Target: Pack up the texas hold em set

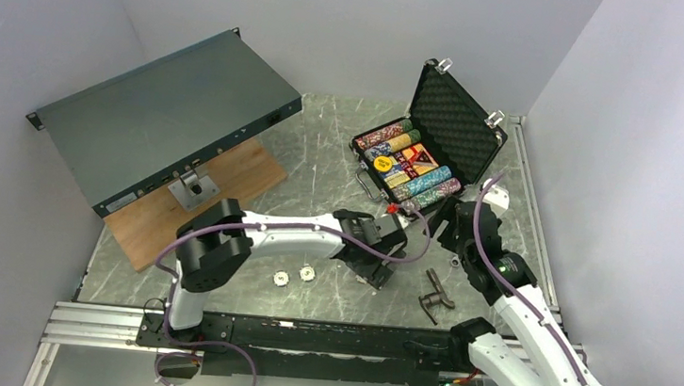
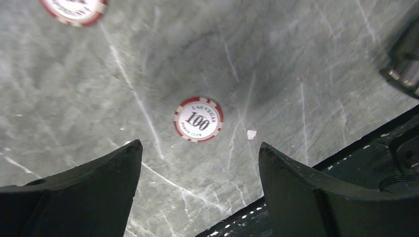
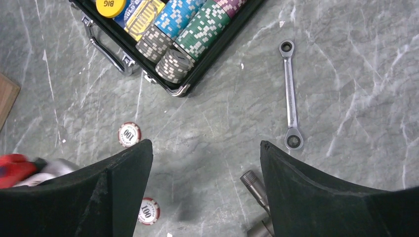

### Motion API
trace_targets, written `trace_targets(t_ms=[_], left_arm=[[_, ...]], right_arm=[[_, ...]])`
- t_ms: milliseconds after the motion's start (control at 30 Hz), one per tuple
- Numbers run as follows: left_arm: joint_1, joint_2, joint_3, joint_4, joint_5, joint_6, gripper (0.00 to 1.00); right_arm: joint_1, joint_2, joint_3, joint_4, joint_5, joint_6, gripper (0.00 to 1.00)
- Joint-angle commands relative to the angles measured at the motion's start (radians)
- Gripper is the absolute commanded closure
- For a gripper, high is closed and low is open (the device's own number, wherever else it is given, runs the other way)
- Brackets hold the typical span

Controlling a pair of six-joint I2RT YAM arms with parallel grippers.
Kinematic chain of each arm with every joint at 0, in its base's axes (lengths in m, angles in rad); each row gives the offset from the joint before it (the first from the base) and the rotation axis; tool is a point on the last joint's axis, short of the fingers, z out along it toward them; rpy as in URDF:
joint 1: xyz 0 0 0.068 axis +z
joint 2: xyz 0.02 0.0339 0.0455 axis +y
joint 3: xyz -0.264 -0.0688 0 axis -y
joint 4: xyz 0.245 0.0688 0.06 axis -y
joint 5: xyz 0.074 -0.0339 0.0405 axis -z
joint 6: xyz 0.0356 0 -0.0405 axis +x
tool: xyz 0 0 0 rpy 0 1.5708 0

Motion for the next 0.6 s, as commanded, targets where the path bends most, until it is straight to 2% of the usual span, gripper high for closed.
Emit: trace_targets(t_ms=[0,333,567], left_arm=[[-0.027,0.039,0.067,-0.065,0.022,-0.012,0.13],[-0.028,0.114,0.103,-0.073,0.014,0.010,0.25],[-0.031,0.153,0.123,-0.085,-0.003,0.023,0.28]], right_arm=[[-0.002,-0.024,0.004,-0.007,0.014,-0.030,0.19],[-0.003,0.001,-0.010,0.011,-0.025,-0.044,0.19],[-0.002,0.004,-0.026,0.029,-0.035,-0.043,0.19]])
